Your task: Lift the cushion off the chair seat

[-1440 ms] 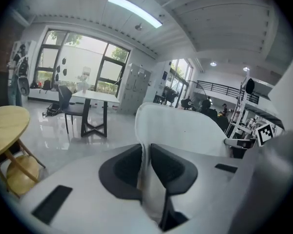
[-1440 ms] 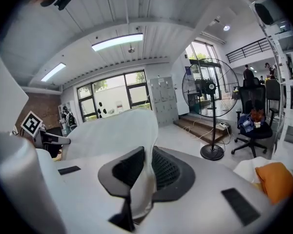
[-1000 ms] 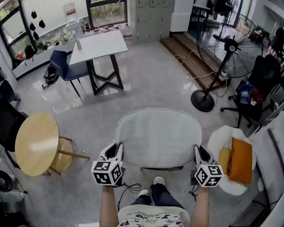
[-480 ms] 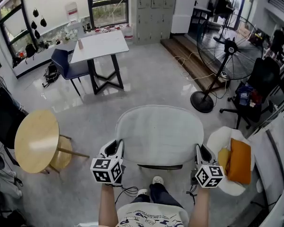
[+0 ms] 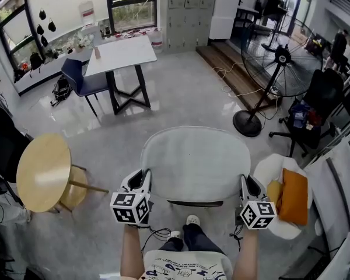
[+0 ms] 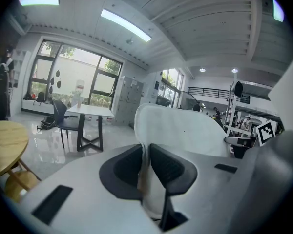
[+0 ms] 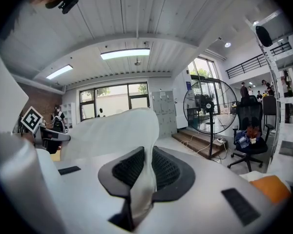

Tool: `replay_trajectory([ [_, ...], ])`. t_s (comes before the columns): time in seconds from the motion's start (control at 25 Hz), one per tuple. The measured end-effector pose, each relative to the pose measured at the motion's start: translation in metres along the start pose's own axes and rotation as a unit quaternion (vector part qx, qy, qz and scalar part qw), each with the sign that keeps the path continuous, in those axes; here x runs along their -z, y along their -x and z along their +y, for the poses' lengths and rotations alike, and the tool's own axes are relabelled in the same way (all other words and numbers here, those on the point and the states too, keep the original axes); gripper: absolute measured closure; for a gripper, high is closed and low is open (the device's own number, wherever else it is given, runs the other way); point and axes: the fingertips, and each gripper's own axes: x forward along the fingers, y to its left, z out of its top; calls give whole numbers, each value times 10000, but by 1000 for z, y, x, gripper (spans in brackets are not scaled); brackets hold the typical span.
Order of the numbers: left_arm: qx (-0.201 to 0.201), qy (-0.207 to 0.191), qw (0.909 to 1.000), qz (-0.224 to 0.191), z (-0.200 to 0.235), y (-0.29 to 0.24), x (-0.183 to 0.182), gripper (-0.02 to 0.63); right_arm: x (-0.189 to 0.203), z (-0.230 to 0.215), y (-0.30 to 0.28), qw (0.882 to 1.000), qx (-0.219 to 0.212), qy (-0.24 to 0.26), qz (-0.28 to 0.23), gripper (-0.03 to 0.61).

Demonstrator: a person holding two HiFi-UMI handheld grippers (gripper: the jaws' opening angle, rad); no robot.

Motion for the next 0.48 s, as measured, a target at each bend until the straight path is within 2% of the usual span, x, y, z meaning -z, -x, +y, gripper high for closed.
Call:
replay_trajectory([
  [0.48,40,6,10000,-6,-4,1,3,548,2,-3,7,10000,54,-36,-35,514],
])
